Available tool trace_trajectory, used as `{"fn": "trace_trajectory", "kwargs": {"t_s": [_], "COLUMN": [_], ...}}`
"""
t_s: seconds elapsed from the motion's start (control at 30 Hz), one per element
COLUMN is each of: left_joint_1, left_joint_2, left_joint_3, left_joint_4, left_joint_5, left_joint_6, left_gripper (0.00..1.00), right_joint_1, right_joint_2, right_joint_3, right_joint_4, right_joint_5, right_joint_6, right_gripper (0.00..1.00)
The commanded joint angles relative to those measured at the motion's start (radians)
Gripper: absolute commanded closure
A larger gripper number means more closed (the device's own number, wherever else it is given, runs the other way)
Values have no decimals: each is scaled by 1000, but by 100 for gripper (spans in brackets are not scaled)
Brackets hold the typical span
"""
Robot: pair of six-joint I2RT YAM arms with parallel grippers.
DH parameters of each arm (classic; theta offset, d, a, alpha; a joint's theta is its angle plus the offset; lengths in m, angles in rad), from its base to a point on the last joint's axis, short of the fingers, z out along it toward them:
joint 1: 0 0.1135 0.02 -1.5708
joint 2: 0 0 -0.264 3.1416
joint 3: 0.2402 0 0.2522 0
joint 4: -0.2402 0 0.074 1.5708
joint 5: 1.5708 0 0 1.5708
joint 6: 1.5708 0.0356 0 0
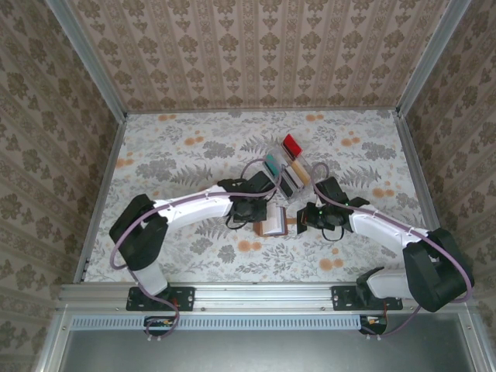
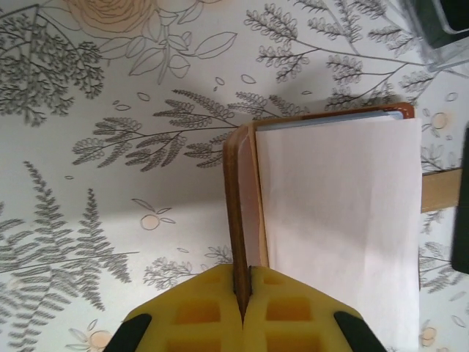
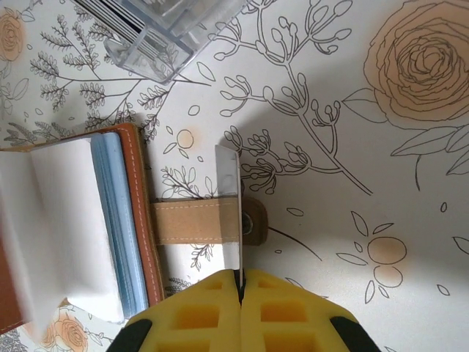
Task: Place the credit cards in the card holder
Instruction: Open the card holder at the center of the table.
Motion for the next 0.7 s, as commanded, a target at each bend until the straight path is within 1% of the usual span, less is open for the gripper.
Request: {"fn": "trace_trajectory", "kwargs": {"t_s": [0.0, 0.1, 0.27, 0.43, 0.53, 0.67], "left_joint_1": [25, 39, 46, 46, 43, 43], "left_joint_2": [-68, -103, -124, -114, -106, -100], "left_joint_3": [-90, -146, -178, -185, -181, -182], "left_joint_4": [164, 239, 273, 301, 292, 278], "left_joint_5": [72, 93, 103, 111, 110, 103], "left_joint_6": [-48, -74, -80, -89, -90, -83], "left_gripper": [100, 100, 100, 100, 100, 100], "right_joint_1": [-4, -1, 10, 24, 31, 57], "right_joint_2": [-19, -55, -128, -187, -164, -100], "right_joint_3": [42, 66, 96, 111, 121, 129], "right_joint_4": [-78, -84, -92, -80, -64, -76], "right_joint_5": [-5, -27, -53, -68, -104, -63], "right_joint_6": [8, 14, 19, 14, 0, -34], "right_gripper": [100, 100, 100, 100, 100, 100]}}
